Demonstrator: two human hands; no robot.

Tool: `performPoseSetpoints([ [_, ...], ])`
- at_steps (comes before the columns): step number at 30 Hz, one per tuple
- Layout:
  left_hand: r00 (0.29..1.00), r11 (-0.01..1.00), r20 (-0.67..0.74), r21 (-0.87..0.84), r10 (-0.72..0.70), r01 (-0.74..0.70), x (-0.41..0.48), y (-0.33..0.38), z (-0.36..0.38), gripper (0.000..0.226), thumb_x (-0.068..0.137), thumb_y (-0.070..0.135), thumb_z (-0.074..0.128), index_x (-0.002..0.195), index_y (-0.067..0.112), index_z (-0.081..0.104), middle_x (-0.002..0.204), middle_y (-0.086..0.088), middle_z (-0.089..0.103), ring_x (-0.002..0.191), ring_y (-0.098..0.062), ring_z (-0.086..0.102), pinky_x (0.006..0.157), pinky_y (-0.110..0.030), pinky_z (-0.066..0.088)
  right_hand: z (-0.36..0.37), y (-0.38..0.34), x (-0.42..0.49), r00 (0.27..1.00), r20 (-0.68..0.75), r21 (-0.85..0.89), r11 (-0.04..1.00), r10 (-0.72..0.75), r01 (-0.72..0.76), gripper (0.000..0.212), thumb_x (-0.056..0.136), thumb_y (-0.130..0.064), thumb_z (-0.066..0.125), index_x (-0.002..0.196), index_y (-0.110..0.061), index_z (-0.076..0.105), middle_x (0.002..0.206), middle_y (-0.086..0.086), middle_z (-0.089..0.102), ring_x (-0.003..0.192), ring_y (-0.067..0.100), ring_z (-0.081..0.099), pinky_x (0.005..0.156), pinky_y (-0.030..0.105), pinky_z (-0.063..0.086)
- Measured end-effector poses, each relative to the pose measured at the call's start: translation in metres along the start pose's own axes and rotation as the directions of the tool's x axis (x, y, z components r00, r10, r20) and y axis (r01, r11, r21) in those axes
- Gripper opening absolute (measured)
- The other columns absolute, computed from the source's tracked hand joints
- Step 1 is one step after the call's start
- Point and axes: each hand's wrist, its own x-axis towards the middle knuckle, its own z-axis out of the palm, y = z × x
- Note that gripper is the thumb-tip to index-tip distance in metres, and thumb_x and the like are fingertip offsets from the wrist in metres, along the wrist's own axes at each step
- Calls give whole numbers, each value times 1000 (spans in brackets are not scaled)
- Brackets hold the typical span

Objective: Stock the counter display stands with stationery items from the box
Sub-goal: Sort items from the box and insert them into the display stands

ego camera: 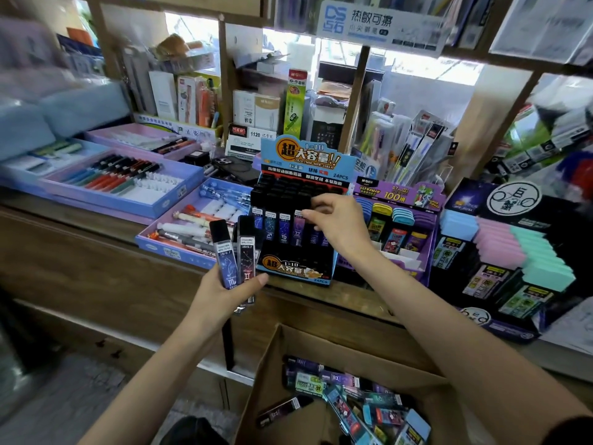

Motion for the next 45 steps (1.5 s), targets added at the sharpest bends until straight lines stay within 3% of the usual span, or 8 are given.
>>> performPoseSetpoints([
  [8, 1000, 1000, 17, -4, 13, -13, -3, 5, 6, 22, 72, 22, 75, 86, 17, 59, 62, 13, 66, 60, 2, 62, 54, -9, 45, 13, 12, 3, 997, -5, -41, 996, 74, -74, 22, 83, -14, 70, 99, 1, 70, 91, 11, 71, 84, 22, 68, 81, 41, 56],
  [16, 999, 1000, 53, 12, 7, -8, -7, 12, 14, 29, 68, 26, 76, 92, 17, 61, 69, 13, 70, 63, 1, 65, 54, -9, 47, 2, 4, -9, 997, 60, -465, 883, -45, 68, 30, 91, -27, 60, 77, -3, 70, 74, 8, 69, 70, 20, 64, 74, 39, 55],
  [21, 991, 999, 128, 24, 27, -30, -9, 15, 24, 35, 62, 36, 75, 91, 23, 60, 69, 17, 68, 64, 5, 63, 55, -8, 45, -8, -8, -39, 987, 152, 21, 999, -49, 46, 18, 88, -39, 60, 90, -23, 67, 87, -9, 67, 85, 8, 63, 79, 32, 54],
  [26, 980, 999, 200, 47, -4, -6, -11, 14, 38, 42, 61, 45, 74, 93, 23, 60, 66, 16, 65, 63, 3, 61, 59, -12, 46, -12, -12, -52, 941, 339, 236, 969, -12, -72, 12, 82, -26, 70, 92, -22, 66, 90, -9, 64, 81, -2, 60, 71, 12, 46],
  [30, 969, 1000, 245, -7, 22, -21, -14, 10, 43, 38, 73, 55, 63, 93, 22, 63, 73, 4, 68, 65, -10, 64, 59, -19, 48, -24, -6, -56, 965, 254, 329, 933, 63, -148, 5, 80, -22, 73, 81, -21, 68, 80, -10, 65, 74, -2, 60, 68, 12, 46],
  [35, 969, 998, 244, -56, 39, -26, -12, 11, 49, 35, 82, 54, 54, 92, 21, 61, 65, 3, 61, 55, -8, 55, 49, -18, 44, -41, 1, -51, 951, 235, 440, 851, 200, -288, 12, 83, -15, 70, 93, -10, 65, 88, 1, 69, 84, 13, 66, 75, 27, 55],
  [39, 969, 998, 247, -63, 14, 2, -11, 10, 46, 35, 85, 44, 54, 104, 15, 56, 75, 2, 66, 57, -8, 55, 49, -19, 45, -60, 1, -35, 959, 138, 588, 759, 247, -280, 13, 83, -8, 68, 94, -6, 61, 84, 5, 67, 64, 11, 65, 59, 22, 56],
  [45, 983, 999, 183, -32, -24, 30, -12, 2, 30, 23, 83, 35, 58, 94, 15, 59, 74, 2, 68, 63, -11, 61, 52, -17, 47, -58, 9, -12, 981, -122, 415, 905, 154, -90, 17, 84, -2, 66, 84, -15, 57, 81, 3, 66, 71, 12, 64, 62, 22, 57],
])
